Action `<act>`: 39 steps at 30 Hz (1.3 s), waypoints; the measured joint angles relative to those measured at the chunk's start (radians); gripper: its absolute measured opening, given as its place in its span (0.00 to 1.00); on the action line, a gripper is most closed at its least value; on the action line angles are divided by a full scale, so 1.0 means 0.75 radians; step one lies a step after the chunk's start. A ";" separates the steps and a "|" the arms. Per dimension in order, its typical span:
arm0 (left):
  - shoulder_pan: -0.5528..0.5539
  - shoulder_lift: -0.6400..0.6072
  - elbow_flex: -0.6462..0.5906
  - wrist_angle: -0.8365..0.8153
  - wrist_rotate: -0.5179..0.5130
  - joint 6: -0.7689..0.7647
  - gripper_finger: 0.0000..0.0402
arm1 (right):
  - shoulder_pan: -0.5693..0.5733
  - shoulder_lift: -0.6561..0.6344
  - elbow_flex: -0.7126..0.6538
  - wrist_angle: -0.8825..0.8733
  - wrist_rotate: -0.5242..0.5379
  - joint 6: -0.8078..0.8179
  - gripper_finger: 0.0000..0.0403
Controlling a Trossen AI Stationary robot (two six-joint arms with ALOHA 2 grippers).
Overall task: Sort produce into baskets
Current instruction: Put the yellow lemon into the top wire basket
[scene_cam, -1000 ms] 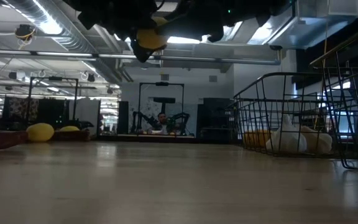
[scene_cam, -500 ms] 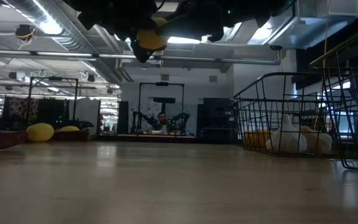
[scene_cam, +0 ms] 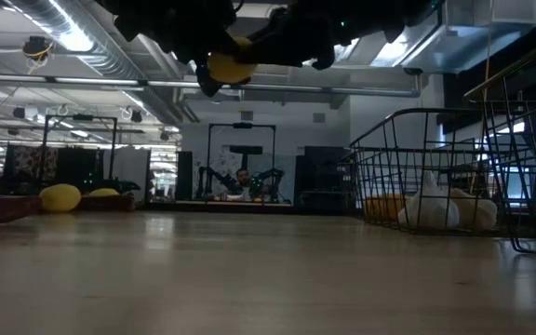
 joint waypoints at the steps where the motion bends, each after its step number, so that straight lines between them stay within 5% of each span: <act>1: -0.002 0.000 0.001 0.017 -0.016 -0.002 0.66 | 0.000 0.000 0.000 -0.001 0.008 0.009 0.45; 11: 0.038 -0.071 0.008 -0.080 -0.013 0.023 0.80 | 0.007 -0.043 -0.003 -0.085 0.138 0.049 0.45; 26: 0.081 -0.118 0.004 -0.295 -0.201 0.069 0.80 | -0.002 -0.342 -0.001 -0.620 0.829 0.260 0.46; 33: 0.081 -0.117 0.004 -0.296 -0.202 0.070 0.80 | -0.141 -0.489 -0.001 -0.957 0.855 0.482 0.46; 39: 0.081 -0.116 0.004 -0.298 -0.202 0.070 0.80 | -0.357 -0.573 0.000 -1.149 0.745 0.603 0.46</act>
